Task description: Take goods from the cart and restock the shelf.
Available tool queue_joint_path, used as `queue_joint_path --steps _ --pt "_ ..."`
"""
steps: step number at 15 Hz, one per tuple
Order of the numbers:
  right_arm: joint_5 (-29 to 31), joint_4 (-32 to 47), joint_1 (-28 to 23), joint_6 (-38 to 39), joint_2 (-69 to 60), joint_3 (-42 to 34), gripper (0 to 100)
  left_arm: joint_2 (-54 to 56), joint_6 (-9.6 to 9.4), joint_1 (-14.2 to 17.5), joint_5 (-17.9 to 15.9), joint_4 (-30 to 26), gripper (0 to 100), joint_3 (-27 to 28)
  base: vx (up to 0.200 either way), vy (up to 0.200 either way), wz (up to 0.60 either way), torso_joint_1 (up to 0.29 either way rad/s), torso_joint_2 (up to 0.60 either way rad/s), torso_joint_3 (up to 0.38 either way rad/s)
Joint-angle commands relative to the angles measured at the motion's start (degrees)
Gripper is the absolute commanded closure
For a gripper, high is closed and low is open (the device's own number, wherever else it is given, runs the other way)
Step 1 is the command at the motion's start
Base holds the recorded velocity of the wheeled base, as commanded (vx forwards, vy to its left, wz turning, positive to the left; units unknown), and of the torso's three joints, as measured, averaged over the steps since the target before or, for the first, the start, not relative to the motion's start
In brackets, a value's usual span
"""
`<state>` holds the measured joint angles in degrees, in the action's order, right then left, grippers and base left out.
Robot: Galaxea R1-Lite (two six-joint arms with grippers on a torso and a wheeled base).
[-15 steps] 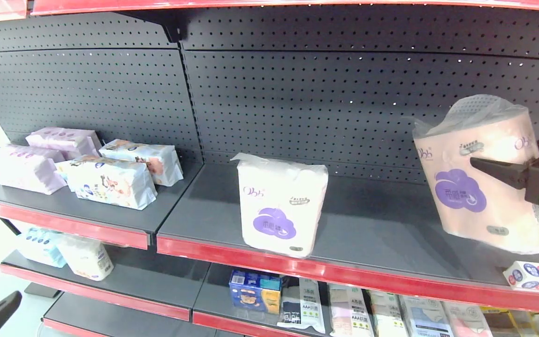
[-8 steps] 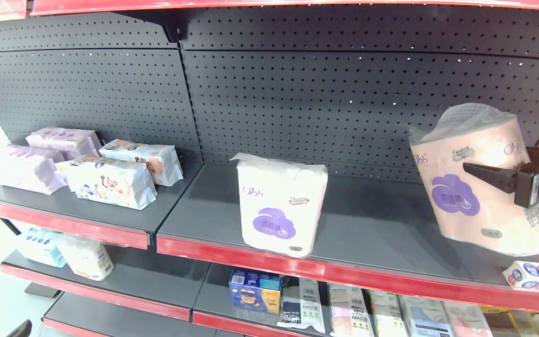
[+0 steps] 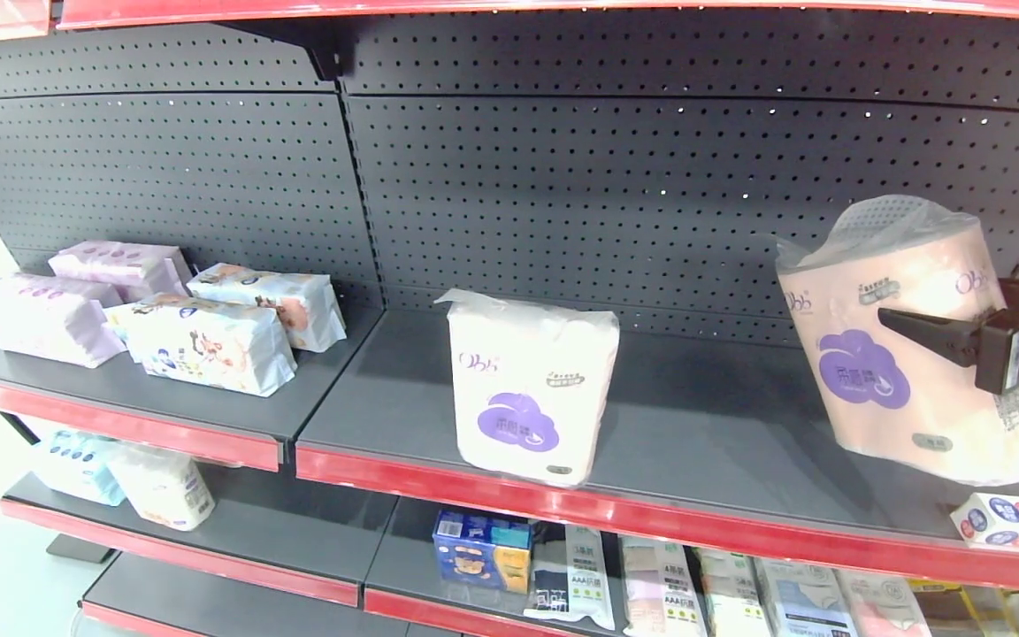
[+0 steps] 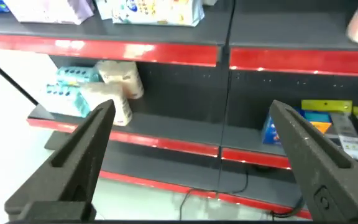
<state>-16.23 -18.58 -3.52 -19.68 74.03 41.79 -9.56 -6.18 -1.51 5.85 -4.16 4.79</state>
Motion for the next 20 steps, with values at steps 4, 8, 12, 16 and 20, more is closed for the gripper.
queue_joint_path --steps 4,8,12,16,20 --pt "0.1 -0.1 0.0 0.0 -1.2 -1.2 100 9.5 4.69 1.4 -16.3 -0.9 0 -1.4 0.0 0.0 0.0 0.0 0.0 0.0" --pt "0.1 -0.3 -1.0 0.0 -1.6 -2.0 100 9.4 5.3 1.8 -1.3 5.9 0 -4.4 0.0 0.0 0.0 0.0 0.0 0.0" --pt "0.1 -0.3 -1.2 0.0 -2.7 -3.0 100 9.5 6.88 1.7 -5.1 4.0 0 -4.8 0.0 0.0 0.0 0.0 0.0 0.0" --pt "0.2 -0.3 -1.4 0.0 -4.9 -3.8 100 9.5 6.0 1.7 -5.6 4.2 0 -4.8 0.0 0.0 0.0 0.0 0.0 0.0" --pt "-0.2 -0.3 -1.4 0.7 -7.6 -5.1 100 9.5 6.09 1.7 -5.6 4.2 0 -4.8 0.0 0.0 0.0 0.0 0.0 0.0"
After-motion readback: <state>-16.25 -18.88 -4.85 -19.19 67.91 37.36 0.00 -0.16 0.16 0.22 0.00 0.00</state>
